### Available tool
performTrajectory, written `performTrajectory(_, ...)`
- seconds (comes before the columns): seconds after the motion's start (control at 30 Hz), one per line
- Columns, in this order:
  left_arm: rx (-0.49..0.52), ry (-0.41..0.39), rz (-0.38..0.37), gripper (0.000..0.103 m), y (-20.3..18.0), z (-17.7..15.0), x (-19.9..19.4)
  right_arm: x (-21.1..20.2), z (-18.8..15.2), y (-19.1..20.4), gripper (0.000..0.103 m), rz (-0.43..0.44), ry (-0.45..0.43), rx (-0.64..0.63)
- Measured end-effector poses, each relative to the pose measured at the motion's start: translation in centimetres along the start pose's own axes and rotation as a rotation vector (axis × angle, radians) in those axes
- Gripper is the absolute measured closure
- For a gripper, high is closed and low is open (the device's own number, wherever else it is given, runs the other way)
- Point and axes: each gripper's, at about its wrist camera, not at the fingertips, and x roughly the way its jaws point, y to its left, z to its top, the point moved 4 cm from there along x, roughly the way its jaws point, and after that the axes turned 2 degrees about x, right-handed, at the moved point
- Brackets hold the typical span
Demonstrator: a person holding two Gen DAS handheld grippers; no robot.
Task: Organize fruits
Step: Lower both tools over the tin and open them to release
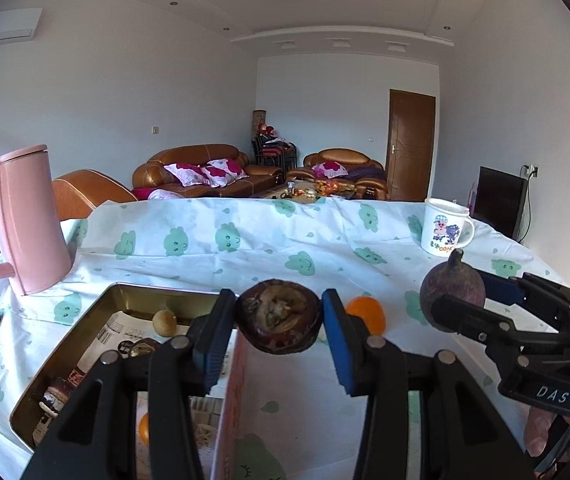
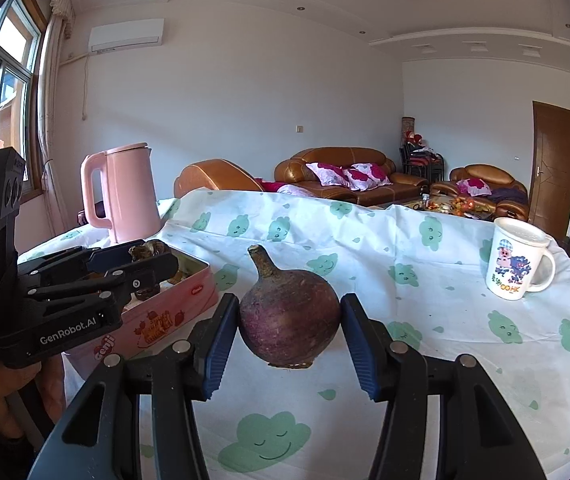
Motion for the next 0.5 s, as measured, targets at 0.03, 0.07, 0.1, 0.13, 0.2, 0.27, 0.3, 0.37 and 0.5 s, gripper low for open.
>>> performTrajectory(0.03, -0.009, 0.005, 0.005, 0.057, 0.5, 0.1, -0.1, 0.3, 0.1, 0.5, 0.049, 0.007, 0.005, -0.006)
performTrajectory(0.07, -0.017, 0.007, 0.009, 0.057, 1.1, 0.1, -0.2, 0.6, 0.2, 0.9, 0.049, 0.016, 0.011, -0.009)
performTrajectory(0.1, -0.023, 0.006, 0.015, 0.057, 1.6, 0.2, -0.3, 0.9, 0.3, 1.4, 0.049, 0.028, 0.018, -0.011)
performTrajectory(0.13, -0.027, 0.008, 0.021, 0.057, 2.1, 0.2, -0.4, 1.2, 0.5, 1.9, 0.049, 0.039, 0.024, -0.013)
performTrajectory(0.2, -0.033, 0.019, 0.034, 0.057, 3.1, 0.3, -0.4, 1.8, 0.9, 2.8, 0.049, 0.058, 0.032, -0.021)
performTrajectory(0.27, -0.043, 0.033, 0.052, 0.057, 4.4, 0.3, -0.3, 2.4, 1.4, 3.8, 0.049, 0.084, 0.039, -0.025)
performTrajectory(0.3, -0.048, 0.042, 0.059, 0.057, 5.1, 0.3, -0.3, 2.7, 1.7, 4.2, 0.049, 0.098, 0.042, -0.025)
performTrajectory(0.37, -0.061, 0.056, 0.083, 0.057, 6.7, 0.4, -0.2, 3.4, 2.1, 5.2, 0.049, 0.117, 0.049, -0.033)
performTrajectory(0.5, -0.089, 0.097, 0.107, 0.057, 9.7, 0.6, 0.5, 5.2, 2.8, 7.6, 0.049, 0.15, 0.071, -0.067)
